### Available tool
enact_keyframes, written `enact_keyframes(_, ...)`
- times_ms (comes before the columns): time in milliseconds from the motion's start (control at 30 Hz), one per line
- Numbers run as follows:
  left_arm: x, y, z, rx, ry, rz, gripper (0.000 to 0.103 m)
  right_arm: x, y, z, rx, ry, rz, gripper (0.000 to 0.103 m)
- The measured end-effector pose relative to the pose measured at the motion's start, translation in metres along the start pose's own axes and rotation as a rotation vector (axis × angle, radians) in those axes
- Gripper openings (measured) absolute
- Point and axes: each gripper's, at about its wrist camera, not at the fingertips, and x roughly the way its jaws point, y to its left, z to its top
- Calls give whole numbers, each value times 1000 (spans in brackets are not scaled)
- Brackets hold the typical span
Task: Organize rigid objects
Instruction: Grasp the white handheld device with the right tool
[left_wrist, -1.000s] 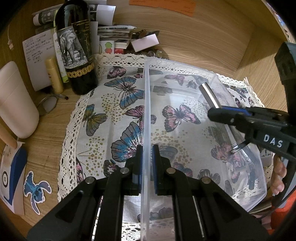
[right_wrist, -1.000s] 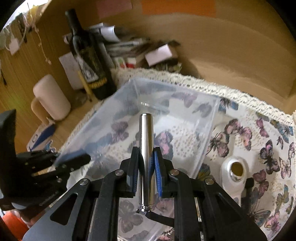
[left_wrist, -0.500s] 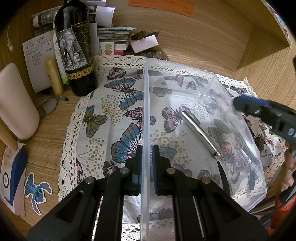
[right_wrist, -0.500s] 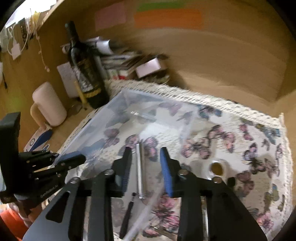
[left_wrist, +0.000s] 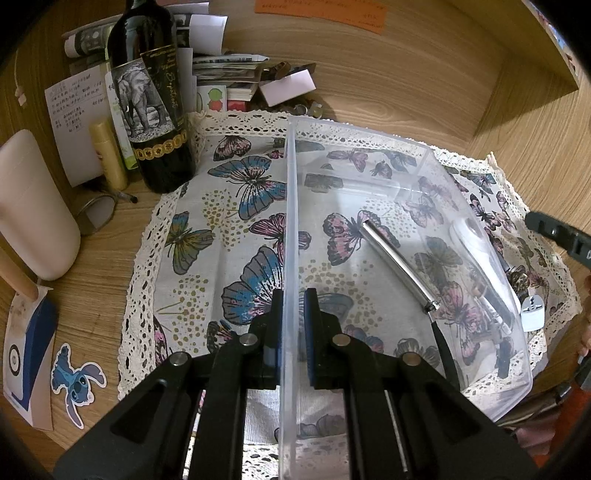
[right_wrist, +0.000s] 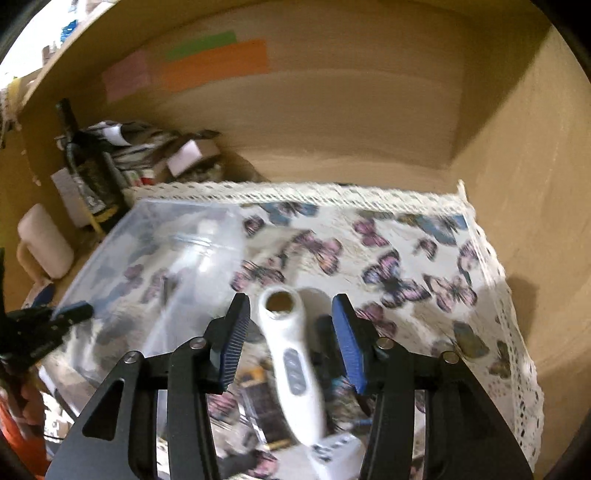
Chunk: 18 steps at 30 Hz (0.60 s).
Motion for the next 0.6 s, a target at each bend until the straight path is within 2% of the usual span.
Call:
enact_keyframes(133, 0, 0, 0, 0, 1, 6, 9, 12, -11, -10, 13, 49, -10, 43)
enact_keyframes(433, -1, -1, 0, 0, 0, 10, 9, 50, -1, -26, -30, 181, 48, 43)
enact_keyframes(500, -1, -1, 0, -1, 0, 10, 9, 52, 4, -24, -62, 171, 20, 43)
enact_keyframes(600, -1, -1, 0, 1, -1, 10, 9, 55, 6, -19, -76, 185, 33, 42)
